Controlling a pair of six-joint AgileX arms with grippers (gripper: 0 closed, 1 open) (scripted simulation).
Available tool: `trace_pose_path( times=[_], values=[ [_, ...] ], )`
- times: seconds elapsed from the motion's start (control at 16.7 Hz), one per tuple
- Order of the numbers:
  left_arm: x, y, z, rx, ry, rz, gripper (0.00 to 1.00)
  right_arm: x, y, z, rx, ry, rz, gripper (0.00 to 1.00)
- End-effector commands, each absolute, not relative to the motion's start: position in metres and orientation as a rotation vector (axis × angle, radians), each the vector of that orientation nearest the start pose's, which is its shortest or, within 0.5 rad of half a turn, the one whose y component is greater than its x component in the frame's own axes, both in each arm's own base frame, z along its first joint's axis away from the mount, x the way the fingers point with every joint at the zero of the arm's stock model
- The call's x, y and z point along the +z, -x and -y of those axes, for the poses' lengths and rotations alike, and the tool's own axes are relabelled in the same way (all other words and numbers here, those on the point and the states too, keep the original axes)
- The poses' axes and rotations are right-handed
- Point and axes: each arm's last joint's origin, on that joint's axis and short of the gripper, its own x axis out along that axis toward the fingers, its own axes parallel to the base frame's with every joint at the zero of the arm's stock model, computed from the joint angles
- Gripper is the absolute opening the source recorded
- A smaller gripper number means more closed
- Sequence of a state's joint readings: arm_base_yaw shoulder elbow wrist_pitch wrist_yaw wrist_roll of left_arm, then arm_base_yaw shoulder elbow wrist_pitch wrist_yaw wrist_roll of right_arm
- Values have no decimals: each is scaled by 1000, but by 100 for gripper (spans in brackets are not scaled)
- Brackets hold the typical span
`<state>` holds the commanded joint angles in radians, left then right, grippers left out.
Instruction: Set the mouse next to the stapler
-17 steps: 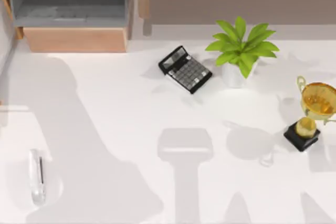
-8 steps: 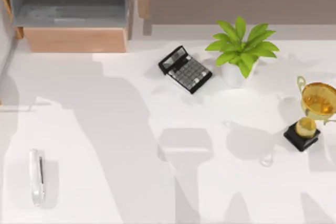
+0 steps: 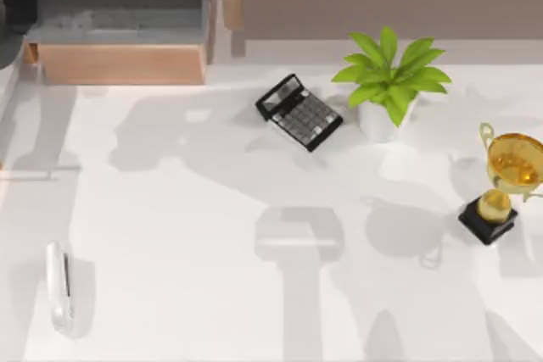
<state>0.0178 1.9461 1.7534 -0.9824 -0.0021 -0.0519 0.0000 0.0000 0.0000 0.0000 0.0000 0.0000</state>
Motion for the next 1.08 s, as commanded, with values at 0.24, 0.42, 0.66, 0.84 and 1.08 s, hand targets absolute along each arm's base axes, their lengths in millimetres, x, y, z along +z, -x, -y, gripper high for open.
trace_pose_path(
  times=[0.24, 0.42, 0.66, 0.84, 1.08],
  values=[
    [238, -366, 64, 8, 74, -1240, 0, 160, -106, 1, 0, 0, 0, 100],
    [209, -322, 106, -17, 60, -1317, 0, 160, -106, 1, 0, 0, 0, 100],
    [173, -263, 137, -25, 19, -1413, 0, 160, -106, 1, 0, 0, 0, 100],
    [156, -234, 146, -21, -8, -1457, 0, 160, -106, 1, 0, 0, 0, 100],
    [152, -225, 148, -20, -17, -1469, 0, 160, -106, 1, 0, 0, 0, 100]
  ],
)
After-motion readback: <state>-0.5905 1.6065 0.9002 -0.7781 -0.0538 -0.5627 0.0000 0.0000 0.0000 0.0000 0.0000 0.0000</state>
